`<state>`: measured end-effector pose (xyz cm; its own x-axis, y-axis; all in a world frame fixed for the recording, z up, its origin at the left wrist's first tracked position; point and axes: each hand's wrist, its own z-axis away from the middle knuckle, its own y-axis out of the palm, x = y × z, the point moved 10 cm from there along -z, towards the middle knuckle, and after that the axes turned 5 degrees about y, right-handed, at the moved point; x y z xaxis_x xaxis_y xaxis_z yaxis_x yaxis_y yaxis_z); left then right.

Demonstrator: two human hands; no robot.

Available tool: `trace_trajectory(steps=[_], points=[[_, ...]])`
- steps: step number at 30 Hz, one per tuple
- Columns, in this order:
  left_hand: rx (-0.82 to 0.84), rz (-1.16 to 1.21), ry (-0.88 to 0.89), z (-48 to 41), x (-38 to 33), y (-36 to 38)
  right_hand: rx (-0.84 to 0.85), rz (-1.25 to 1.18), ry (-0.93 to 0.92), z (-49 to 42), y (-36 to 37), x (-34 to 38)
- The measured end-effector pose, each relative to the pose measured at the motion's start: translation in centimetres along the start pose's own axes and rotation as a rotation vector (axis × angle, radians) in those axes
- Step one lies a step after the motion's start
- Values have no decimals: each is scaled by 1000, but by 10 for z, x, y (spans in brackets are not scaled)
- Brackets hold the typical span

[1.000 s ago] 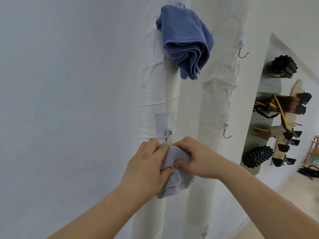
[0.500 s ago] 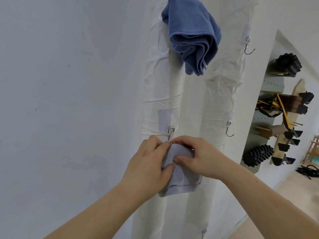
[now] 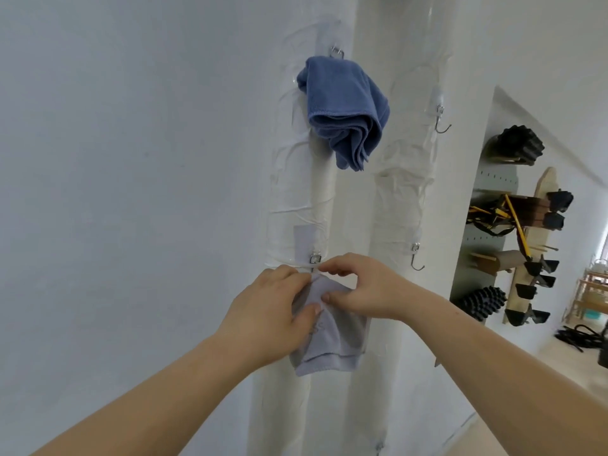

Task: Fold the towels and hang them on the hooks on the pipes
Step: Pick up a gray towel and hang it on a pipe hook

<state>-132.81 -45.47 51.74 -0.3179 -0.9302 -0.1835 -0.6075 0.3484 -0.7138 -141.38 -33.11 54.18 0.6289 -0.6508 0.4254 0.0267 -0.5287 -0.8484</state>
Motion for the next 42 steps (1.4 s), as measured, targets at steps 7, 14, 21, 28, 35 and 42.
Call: trace_trajectory(steps=[7,14,21,28,35,42], points=[[-32,58,-3,21,2,-13,-100,-16,-2,4,-11,-2],[74,-12,-26,16,2,2,-93,-5,33,5,4,5],[104,73,-183,7,18,24,-9,44,-3,9,21,3],[78,163,-237,7,25,38,42,1,17,-3,24,2],[105,297,-273,7,32,44,-31,-213,53,0,25,-9],[1,373,-265,6,26,27,12,-565,202,9,29,-39]])
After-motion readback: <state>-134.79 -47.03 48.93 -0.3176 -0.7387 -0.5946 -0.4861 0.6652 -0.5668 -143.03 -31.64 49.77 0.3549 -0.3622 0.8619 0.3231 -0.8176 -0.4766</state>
